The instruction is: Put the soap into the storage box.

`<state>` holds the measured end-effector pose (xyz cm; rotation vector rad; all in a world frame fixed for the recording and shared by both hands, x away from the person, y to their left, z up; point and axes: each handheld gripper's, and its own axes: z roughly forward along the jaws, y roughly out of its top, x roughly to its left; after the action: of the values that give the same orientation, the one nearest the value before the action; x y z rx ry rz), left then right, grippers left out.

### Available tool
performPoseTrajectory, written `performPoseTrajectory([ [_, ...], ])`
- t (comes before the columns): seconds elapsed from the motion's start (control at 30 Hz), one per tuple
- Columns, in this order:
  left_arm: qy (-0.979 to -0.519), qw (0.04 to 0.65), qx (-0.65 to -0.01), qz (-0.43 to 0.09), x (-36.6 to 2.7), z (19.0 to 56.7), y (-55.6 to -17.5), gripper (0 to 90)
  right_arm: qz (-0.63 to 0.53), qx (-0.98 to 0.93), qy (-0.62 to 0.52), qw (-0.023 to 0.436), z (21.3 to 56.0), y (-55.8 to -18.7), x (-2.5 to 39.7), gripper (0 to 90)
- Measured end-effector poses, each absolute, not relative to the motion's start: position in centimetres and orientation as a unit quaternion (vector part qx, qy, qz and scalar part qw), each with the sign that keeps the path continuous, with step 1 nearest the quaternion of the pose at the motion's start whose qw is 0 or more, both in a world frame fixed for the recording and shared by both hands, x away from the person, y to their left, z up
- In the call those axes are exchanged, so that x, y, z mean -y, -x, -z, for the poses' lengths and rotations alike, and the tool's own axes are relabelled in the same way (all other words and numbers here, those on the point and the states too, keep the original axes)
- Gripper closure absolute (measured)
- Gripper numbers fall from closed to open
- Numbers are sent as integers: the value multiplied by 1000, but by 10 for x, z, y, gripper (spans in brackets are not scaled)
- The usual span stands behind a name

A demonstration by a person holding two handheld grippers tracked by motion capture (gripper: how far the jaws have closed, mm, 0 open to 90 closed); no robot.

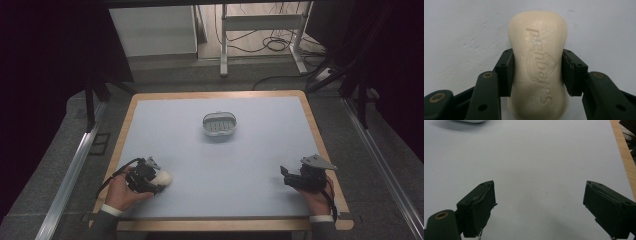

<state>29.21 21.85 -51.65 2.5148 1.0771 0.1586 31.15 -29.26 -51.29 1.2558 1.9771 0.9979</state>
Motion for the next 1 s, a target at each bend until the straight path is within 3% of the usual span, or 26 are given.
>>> performPoseTrajectory([
  [1.0, -882, 245, -397, -65, -232, 490, -297, 500, -375, -741, -472, 295, 513, -312, 293, 106],
])
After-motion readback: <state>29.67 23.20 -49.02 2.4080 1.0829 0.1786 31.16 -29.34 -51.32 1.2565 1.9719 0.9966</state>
